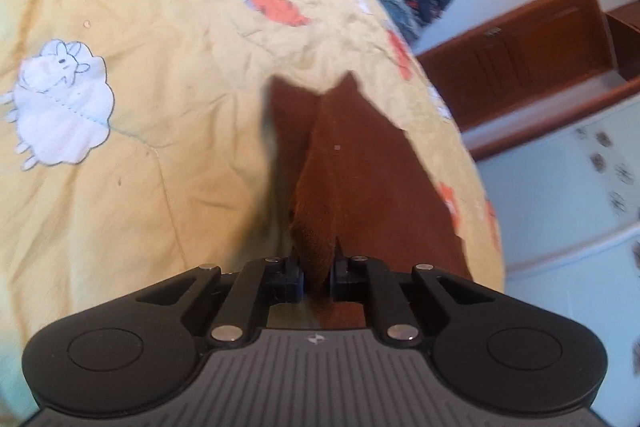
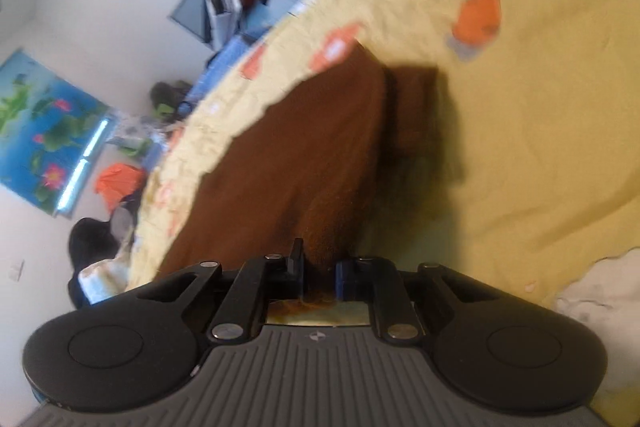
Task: Fold small clothes
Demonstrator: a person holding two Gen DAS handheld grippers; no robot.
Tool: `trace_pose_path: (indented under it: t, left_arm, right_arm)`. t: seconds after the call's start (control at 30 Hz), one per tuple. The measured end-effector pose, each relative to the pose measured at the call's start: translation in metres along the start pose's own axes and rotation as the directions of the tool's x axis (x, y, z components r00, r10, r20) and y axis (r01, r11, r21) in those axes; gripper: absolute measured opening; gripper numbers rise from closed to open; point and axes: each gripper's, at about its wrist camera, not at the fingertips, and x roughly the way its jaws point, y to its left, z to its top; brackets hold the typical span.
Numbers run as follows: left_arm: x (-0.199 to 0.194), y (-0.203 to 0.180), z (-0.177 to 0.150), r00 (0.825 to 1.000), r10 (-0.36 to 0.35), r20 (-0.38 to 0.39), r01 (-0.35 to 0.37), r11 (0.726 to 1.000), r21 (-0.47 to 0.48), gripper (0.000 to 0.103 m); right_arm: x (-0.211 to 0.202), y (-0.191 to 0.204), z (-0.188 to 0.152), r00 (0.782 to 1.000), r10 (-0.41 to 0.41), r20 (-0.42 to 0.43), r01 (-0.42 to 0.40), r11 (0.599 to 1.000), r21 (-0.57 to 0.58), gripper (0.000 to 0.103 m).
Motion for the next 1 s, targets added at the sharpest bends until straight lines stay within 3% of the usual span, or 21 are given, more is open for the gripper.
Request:
trace_pose_path:
  t: [0.13, 0.2, 0.27, 0.3, 0.33, 0.37, 0.4, 0.43, 0.47, 0.5, 0.6, 0.63, 0.67, 0.73, 0.8, 0.83, 0.87, 0.9, 0.93, 1.0]
  left_arm:
    - [-0.029, 0.017, -0.018, 0.997, 0.076, -0.005, -0.075, 0.991, 0.109, 0.011]
    - [-0.03, 0.037, -0.025, 0.993, 0.109, -0.043, -0.104, 0.989, 0.103, 0.014]
    - [-0.043, 0.046, -0.025, 0.993, 0.11, -0.031, -0.107, 0.991, 0.08, 0.019]
    - [-0.052, 0.044, -0.021, 0.995, 0.104, 0.004, -0.104, 0.99, 0.094, 0.019]
    - [-0.063, 0.038, -0.016, 0.993, 0.105, 0.057, -0.111, 0.986, 0.122, 0.022]
    - [-0.071, 0.029, -0.008, 0.987, 0.112, 0.119, -0.129, 0.979, 0.155, 0.039]
    - [-0.074, 0.017, 0.002, 0.978, 0.117, 0.175, -0.15, 0.971, 0.188, 0.055]
    - [-0.073, 0.005, 0.011, 0.968, 0.121, 0.221, -0.17, 0.961, 0.219, 0.092]
    - [-0.067, -0.007, 0.019, 0.956, 0.127, 0.266, -0.196, 0.948, 0.252, 0.1]
    - [-0.055, -0.021, 0.029, 0.945, 0.128, 0.301, -0.22, 0.93, 0.294, 0.1]
    - [0.012, -0.056, 0.059, 0.947, 0.179, 0.266, -0.276, 0.878, 0.392, 0.097]
    - [0.039, -0.064, 0.068, 0.952, 0.193, 0.237, -0.28, 0.862, 0.423, 0.088]
    - [0.064, -0.07, 0.075, 0.948, 0.237, 0.213, -0.31, 0.843, 0.44, 0.072]
    - [0.109, -0.078, 0.082, 0.927, 0.343, 0.153, -0.374, 0.802, 0.467, 0.063]
    - [0.135, -0.08, 0.078, 0.926, 0.36, 0.11, -0.364, 0.778, 0.512, 0.056]
    - [0.143, -0.084, 0.074, 0.918, 0.374, 0.129, -0.381, 0.744, 0.549, 0.033]
    - [0.144, -0.089, 0.066, 0.912, 0.376, 0.164, -0.395, 0.701, 0.593, 0.004]
    - [0.141, -0.093, 0.063, 0.91, 0.363, 0.199, -0.405, 0.684, 0.606, 0.004]
    - [0.136, -0.093, 0.061, 0.901, 0.354, 0.249, -0.431, 0.676, 0.598, 0.004]
    - [0.132, -0.089, 0.062, 0.861, 0.383, 0.334, -0.508, 0.642, 0.574, 0.004]
  right_arm:
    - [-0.031, 0.001, -0.014, 0.998, -0.009, -0.056, 0.006, 0.999, -0.053, 0.018]
    - [-0.03, -0.008, -0.029, 0.992, -0.055, -0.111, 0.048, 0.996, -0.07, 0.02]
    - [-0.024, -0.018, -0.038, 0.986, -0.11, -0.127, 0.106, 0.993, -0.043, 0.033]
    - [-0.026, -0.023, -0.036, 0.987, -0.12, -0.11, 0.12, 0.993, -0.009, 0.035]
    - [-0.031, -0.026, -0.032, 0.991, -0.11, -0.075, 0.112, 0.993, 0.02, 0.044]
    - [-0.036, -0.024, -0.024, 0.994, -0.104, -0.023, 0.104, 0.994, 0.028, 0.062]
    - [-0.041, -0.019, -0.015, 0.994, -0.102, 0.035, 0.101, 0.995, 0.011, 0.071]
    - [-0.042, -0.011, -0.004, 0.99, -0.107, 0.087, 0.109, 0.994, -0.025, 0.081]
    - [-0.037, -0.003, 0.009, 0.987, -0.112, 0.116, 0.121, 0.99, -0.07, 0.082]
    - [-0.028, 0.006, 0.022, 0.986, -0.112, 0.124, 0.126, 0.985, -0.116, 0.082]
    - [0.019, 0.02, 0.065, 0.991, -0.092, 0.093, 0.108, 0.978, -0.18, 0.082]
    - [0.039, 0.019, 0.078, 0.993, -0.096, 0.071, 0.108, 0.977, -0.186, 0.081]
    - [0.059, 0.018, 0.089, 0.991, -0.122, 0.057, 0.13, 0.974, -0.188, 0.081]
    - [0.095, 0.017, 0.103, 0.982, -0.19, 0.007, 0.188, 0.965, -0.185, 0.078]
    - [0.122, 0.021, 0.103, 0.974, -0.223, -0.033, 0.211, 0.955, -0.209, 0.078]
    - [0.129, 0.026, 0.101, 0.976, -0.218, -0.013, 0.208, 0.946, -0.249, 0.075]
    - [0.135, 0.033, 0.097, 0.977, -0.214, -0.016, 0.201, 0.937, -0.286, 0.046]
    - [0.141, 0.037, 0.094, 0.975, -0.216, -0.042, 0.193, 0.932, -0.307, 0.02]
    - [0.144, 0.041, 0.092, 0.974, -0.222, -0.046, 0.195, 0.924, -0.329, 0.015]
    - [0.131, 0.052, 0.088, 0.982, -0.183, 0.039, 0.184, 0.904, -0.385, 0.014]
